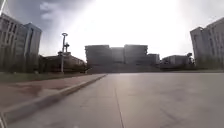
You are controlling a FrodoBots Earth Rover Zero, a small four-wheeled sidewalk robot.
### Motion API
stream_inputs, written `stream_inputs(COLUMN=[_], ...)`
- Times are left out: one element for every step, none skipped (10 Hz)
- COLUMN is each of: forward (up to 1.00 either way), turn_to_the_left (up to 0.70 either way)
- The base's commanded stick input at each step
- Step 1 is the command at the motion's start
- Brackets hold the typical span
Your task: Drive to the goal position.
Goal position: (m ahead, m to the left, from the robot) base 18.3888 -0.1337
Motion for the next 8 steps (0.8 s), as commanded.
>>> stream_inputs(forward=[1.0, 1.0, 1.0, 1.0, 1.0, 1.0, 1.0, 1.0], turn_to_the_left=[0.0, 0.0, 0.0, 0.0, 0.0, 0.0, 0.0, 0.0])
